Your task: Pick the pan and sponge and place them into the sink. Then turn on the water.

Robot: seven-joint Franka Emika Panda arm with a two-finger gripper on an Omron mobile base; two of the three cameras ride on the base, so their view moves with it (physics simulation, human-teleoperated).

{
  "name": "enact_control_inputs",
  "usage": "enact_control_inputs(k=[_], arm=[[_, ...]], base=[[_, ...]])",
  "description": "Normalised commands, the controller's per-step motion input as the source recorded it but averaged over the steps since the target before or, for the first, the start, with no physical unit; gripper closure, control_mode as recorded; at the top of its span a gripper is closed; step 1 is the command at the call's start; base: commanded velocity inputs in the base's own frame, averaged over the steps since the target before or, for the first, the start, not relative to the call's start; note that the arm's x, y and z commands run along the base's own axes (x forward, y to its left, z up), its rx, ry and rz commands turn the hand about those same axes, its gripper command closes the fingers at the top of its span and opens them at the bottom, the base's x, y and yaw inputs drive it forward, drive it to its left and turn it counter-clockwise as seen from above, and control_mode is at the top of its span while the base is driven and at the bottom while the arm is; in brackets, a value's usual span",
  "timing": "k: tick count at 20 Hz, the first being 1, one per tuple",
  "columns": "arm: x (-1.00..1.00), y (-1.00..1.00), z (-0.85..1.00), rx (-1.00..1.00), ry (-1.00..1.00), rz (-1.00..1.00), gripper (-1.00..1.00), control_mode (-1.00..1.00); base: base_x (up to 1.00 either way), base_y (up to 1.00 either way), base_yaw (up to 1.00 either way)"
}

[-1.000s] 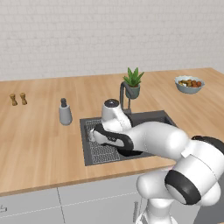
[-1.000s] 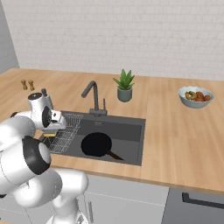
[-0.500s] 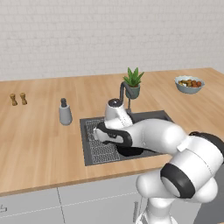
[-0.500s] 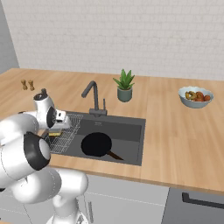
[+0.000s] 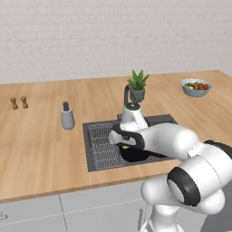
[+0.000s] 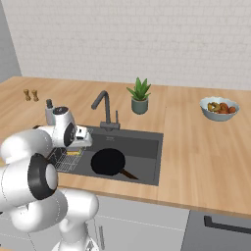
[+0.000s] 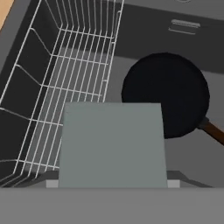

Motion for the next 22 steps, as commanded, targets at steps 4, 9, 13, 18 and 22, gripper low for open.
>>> enact_control_inputs(k=[4,9,13,18,22], arm=[[0.0,-0.56,-0.11,0.0,0.0,0.0,1.0,-1.0],[0.06,-0.16,-0.03,0.0,0.0,0.0,1.0,-1.0],[0.25,0.0,-0.04,0.0,0.0,0.0,1.0,-1.0],[0.31,-0.11,-0.15,0.0,-0.02,0.0,1.0,-1.0],[0.03,-0.46,-0.32,0.0,-0.03,0.0,1.0,-1.0]], base=[[0.0,0.0,0.0],[0.0,0.0,0.0],[0.0,0.0,0.0],[0.0,0.0,0.0],[0.0,0.0,0.0]])
